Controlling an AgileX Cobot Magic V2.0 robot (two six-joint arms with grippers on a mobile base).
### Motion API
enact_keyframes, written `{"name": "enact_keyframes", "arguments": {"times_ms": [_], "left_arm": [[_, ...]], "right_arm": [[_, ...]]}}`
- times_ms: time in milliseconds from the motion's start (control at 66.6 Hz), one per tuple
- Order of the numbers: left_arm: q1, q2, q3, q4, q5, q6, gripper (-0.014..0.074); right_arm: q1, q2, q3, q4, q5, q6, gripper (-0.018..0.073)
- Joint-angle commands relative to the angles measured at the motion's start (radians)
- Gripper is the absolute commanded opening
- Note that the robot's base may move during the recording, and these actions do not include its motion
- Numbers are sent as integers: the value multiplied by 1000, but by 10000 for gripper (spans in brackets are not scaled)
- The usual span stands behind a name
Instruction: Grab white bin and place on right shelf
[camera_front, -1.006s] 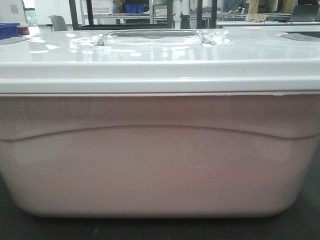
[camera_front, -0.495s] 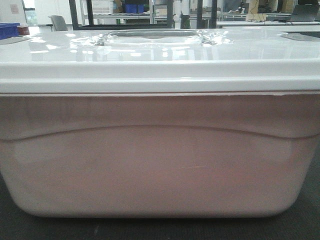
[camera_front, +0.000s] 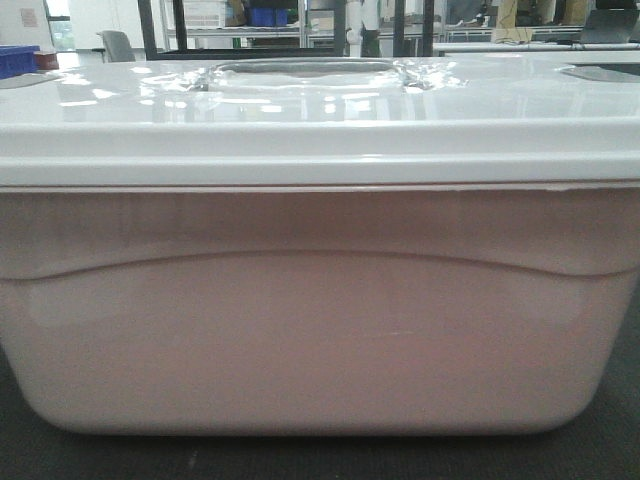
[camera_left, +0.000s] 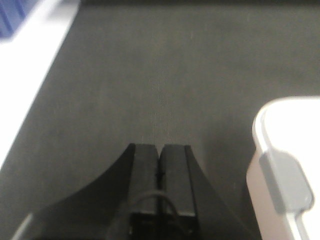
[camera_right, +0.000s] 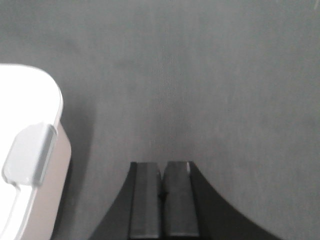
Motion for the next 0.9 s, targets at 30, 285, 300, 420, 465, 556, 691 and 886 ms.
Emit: {"name": "enact_keyframes", "arguments": {"times_ms": [30, 285, 300, 420, 465, 556, 691, 886], "left_arm": [[-1, 121, -111, -12, 101, 0, -126], [-1, 366, -172, -166, 251, 0, -126], [-1, 381, -172, -177, 251, 0, -126], [-1, 447, -172, -242, 233, 0, -126], [-1, 464, -172, -246, 217, 0, -126], [-1, 487, -172, -246, 186, 0, -126], [-1, 511, -172, -231, 178, 0, -126], [-1, 520, -172, -219, 166, 0, -126]], "right_arm": [[-1, 141, -128, 0, 70, -10, 55], [-1, 311, -174, 20, 102, -10, 55], [-1, 318, -174, 22, 106, -10, 55], [-1, 367, -174, 52, 164, -10, 55], [-1, 386, -174, 68, 185, -10, 55], [-1, 425, -174, 86, 229, -12, 55], [-1, 480, -174, 87, 248, -12, 55], [-1, 506, -174, 88, 221, -12, 55]]}}
